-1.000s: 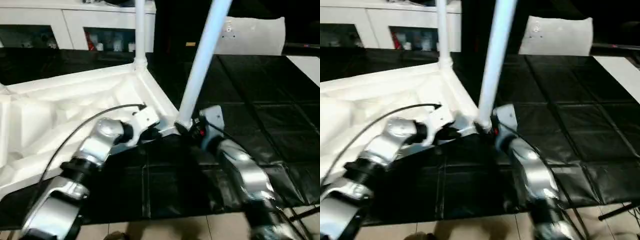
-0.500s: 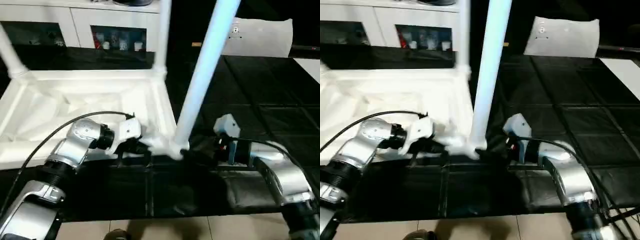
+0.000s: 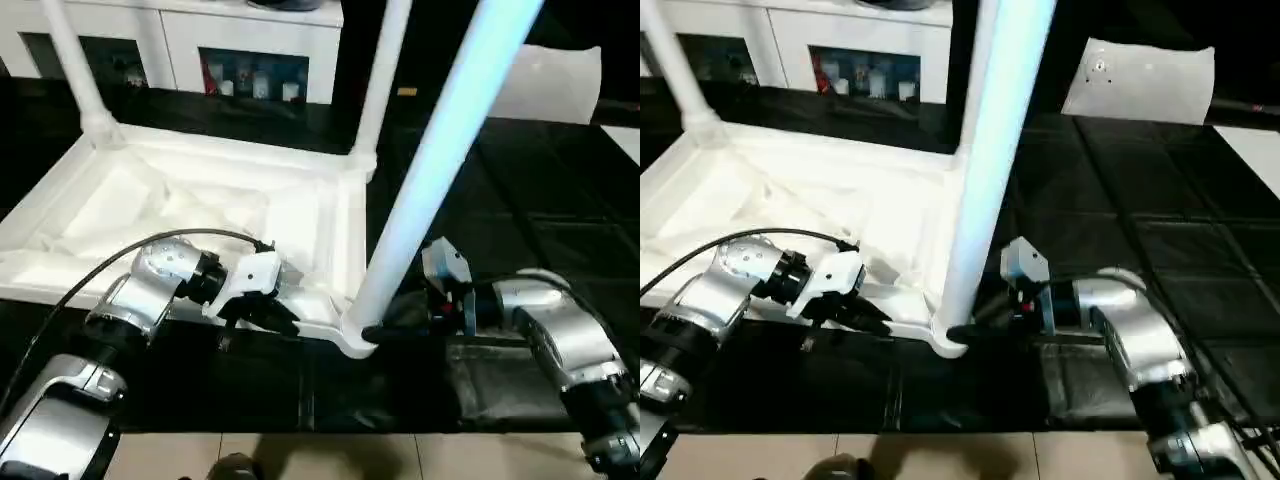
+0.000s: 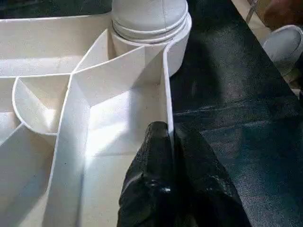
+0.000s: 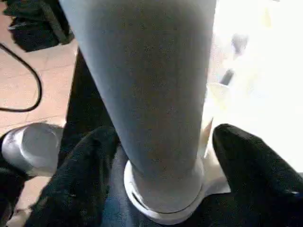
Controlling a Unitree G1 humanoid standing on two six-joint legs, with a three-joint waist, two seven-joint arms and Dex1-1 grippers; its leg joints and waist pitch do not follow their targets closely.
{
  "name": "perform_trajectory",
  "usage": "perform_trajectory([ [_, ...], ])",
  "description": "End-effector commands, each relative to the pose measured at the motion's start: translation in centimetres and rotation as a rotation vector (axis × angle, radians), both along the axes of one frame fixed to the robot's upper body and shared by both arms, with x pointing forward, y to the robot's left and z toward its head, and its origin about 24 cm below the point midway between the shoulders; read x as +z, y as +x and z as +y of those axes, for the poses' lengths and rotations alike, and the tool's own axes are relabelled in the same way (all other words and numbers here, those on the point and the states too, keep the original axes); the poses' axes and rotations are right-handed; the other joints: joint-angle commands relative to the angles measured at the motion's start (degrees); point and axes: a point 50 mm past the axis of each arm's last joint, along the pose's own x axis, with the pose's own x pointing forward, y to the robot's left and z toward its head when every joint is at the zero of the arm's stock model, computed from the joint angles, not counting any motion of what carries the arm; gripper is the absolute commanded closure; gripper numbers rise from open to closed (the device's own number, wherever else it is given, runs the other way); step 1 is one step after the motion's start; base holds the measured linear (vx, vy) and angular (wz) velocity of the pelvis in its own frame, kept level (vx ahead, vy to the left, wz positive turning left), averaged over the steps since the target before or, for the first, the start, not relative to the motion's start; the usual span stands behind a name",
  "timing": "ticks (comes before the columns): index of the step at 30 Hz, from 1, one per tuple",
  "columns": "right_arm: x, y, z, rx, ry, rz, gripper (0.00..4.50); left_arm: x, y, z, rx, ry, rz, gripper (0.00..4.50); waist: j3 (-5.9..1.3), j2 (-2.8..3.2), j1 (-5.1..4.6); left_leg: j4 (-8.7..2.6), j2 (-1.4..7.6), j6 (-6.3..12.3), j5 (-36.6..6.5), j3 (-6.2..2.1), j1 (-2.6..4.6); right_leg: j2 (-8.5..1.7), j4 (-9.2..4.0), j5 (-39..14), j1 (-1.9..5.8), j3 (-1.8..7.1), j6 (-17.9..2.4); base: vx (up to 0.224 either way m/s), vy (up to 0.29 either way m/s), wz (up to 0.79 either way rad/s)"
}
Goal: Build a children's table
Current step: Rotate leg to tighten
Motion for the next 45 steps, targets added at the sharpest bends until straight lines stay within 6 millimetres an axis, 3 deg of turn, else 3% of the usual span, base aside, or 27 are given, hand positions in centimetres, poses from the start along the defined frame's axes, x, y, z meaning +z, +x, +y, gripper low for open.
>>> perform_trajectory([
  [1,0.0,0.1,-0.2,0.025,-0.013,0.001,1.32,0.1,-0.3,-1.2,-0.112,0.021,0.003,4.50,-3.35,0.14,-0.34,-3.57,4.63,5.32,-2.7,-1.39,1.92,-4.92,-3.03,6.7,1.49,2.49,-16.7,0.000,0.000,0.00],
  [7,-0.1,0.3,0.0,0.051,-0.015,0.008,1.81,0.1,-0.1,-1.3,-0.122,0.026,-0.001,4.50,-3.30,0.00,0.06,-3.55,4.65,5.23,-3.0,-1.39,1.88,-4.95,-3.07,5.9,1.55,2.47,-16.8,0.000,0.000,0.00],
  [13,-0.5,-0.1,0.5,0.087,-0.011,0.027,2.38,0.0,-0.1,-1.2,-0.123,0.033,-0.001,4.50,-3.40,0.32,0.19,-3.61,4.74,4.84,-3.3,-1.44,2.02,-4.95,-3.02,6.0,1.50,2.44,-16.9,0.000,0.000,0.00],
  [20,-1.1,-1.2,1.2,0.065,0.045,0.076,2.54,0.0,0.7,-1.9,0.004,-0.011,-0.024,4.50,-3.59,0.51,0.48,-3.51,4.73,4.87,-2.8,-1.45,1.98,-4.99,-2.83,8.1,1.65,2.43,-17.2,0.000,0.000,0.00],
  [22,-1.4,-1.4,2.3,-0.016,0.069,0.080,2.54,0.0,1.4,-2.7,0.124,-0.047,-0.039,4.50,-3.31,0.45,0.69,-3.74,4.84,4.52,-4.1,-1.49,2.13,-5.00,-3.19,5.9,1.50,2.47,-16.9,0.000,0.000,0.00],
  [25,-1.7,-1.1,4.1,-0.145,0.104,0.049,2.54,0.2,2.1,-4.2,0.267,-0.130,-0.039,4.50,-2.92,0.60,0.12,-4.63,4.75,-0.25,-11.5,-1.86,2.40,-5.70,-4.67,-7.1,1.26,2.74,-15.0,-0.017,0.002,-0.01],
  [28,-2.1,-0.8,5.8,-0.271,0.132,0.119,2.55,0.2,2.5,-5.7,0.377,-0.178,-0.041,4.50,-2.58,0.49,-0.92,-5.28,4.67,-2.45,-15.1,-2.47,1.99,-5.65,-5.54,-16.0,1.33,2.76,-12.0,-0.035,0.006,-0.02],
  [30,-2.3,-0.5,6.5,-0.327,0.143,0.128,2.55,0.2,2.5,-6.3,0.415,-0.193,-0.037,4.50,-2.59,0.59,-1.54,-5.41,4.81,-3.42,-16.3,-2.46,2.34,-5.54,-5.63,-16.5,0.70,2.87,-11.3,0.000,0.000,0.00],
  [31,-2.6,0.0,8.1,-0.444,0.154,0.152,2.55,0.2,2.9,-7.4,0.506,-0.213,-0.040,4.50,-2.45,0.61,-1.88,-5.52,4.75,-3.90,-16.7,-2.49,2.17,-5.54,-5.58,-16.6,0.59,2.99,-11.2,0.000,0.000,0.00],
  [32,-2.6,0.0,8.3,-0.459,0.154,0.155,2.55,0.2,2.9,-7.5,0.518,-0.214,-0.041,4.50,-2.41,0.61,-2.12,-5.65,4.64,-4.17,-17.0,-2.59,2.04,-5.47,-5.58,-17.1,0.49,2.92,-11.1,0.000,0.000,0.00],
  [33,-2.7,0.1,8.6,-0.481,0.153,0.158,2.56,0.2,3.0,-7.8,0.537,-0.217,-0.043,4.50,-2.56,0.41,-2.35,-5.55,4.50,-4.20,-17.0,-2.66,2.08,-5.59,-5.81,-18.0,0.69,2.89,-10.4,0.000,0.000,0.00],
  [34,-2.9,0.5,9.8,-0.579,0.136,0.163,2.56,0.5,3.5,-8.6,0.619,-0.231,-0.060,4.50,-2.47,0.63,-2.58,-5.40,4.47,-3.66,-16.4,-2.49,2.25,-5.57,-5.95,-17.1,0.44,3.09,-10.3,0.000,0.000,0.00],
  [36,-3.0,0.8,10.3,-0.637,0.126,0.169,2.56,0.6,3.6,-9.0,0.651,-0.239,-0.066,4.50,-2.27,0.61,-2.98,-5.41,4.36,-3.65,-16.8,-2.39,2.28,-5.52,-6.17,-17.8,0.10,3.24,-10.3,0.000,0.000,0.00],
  [37,-3.2,1.1,10.7,-0.703,0.117,0.182,2.56,0.8,3.8,-9.5,0.688,-0.248,-0.069,4.50,-2.69,0.48,-2.91,-5.24,4.26,-2.68,-14.6,-2.38,2.13,-5.47,-6.04,-16.2,0.67,3.21,-9.7,0.000,0.000,0.00],
  [38,-3.2,1.7,11.2,-0.794,0.102,0.179,2.56,1.0,4.0,-10.2,0.746,-0.268,-0.078,4.50,-2.66,0.76,-2.93,-5.22,4.27,-2.42,-13.5,-2.28,2.14,-5.40,-5.91,-14.3,0.49,3.29,-10.0,0.000,0.000,0.00],
  [40,-2.9,2.5,12.0,-0.885,0.111,0.168,2.56,1.3,4.2,-11.2,0.797,-0.281,-0.096,4.50,-2.82,0.74,-3.28,-5.13,4.08,-1.58,-11.8,-2.13,2.07,-5.19,-5.84,-12.2,0.59,3.12,-10.6,0.000,0.000,0.00],
  [41,-2.5,2.6,12.4,-0.890,0.141,0.163,2.56,1.3,4.0,-11.6,0.797,-0.276,-0.104,4.50,-2.87,1.05,-3.25,-4.98,4.10,-0.96,-10.8,-2.00,2.09,-5.19,-5.83,-9.8,0.65,3.22,-10.7,0.000,0.000,0.00],
  [42,-2.4,2.7,12.4,-0.891,0.147,0.162,2.21,1.3,4.0,-11.7,0.797,-0.275,-0.105,4.50,-3.03,0.95,-3.21,-4.87,4.01,-0.36,-9.8,-1.92,2.01,-5.12,-5.68,-8.0,0.86,3.17,-10.9,0.000,0.000,0.00],
  [45,-1.7,2.7,12.3,-0.898,0.174,0.118,1.77,1.2,3.7,-11.9,0.781,-0.279,-0.100,4.50,-3.54,1.06,-2.84,-4.42,3.77,3.62,-1.9,-1.68,1.71,-4.75,-4.48,4.7,1.55,2.91,-11.7,0.051,-0.006,0.00],
])
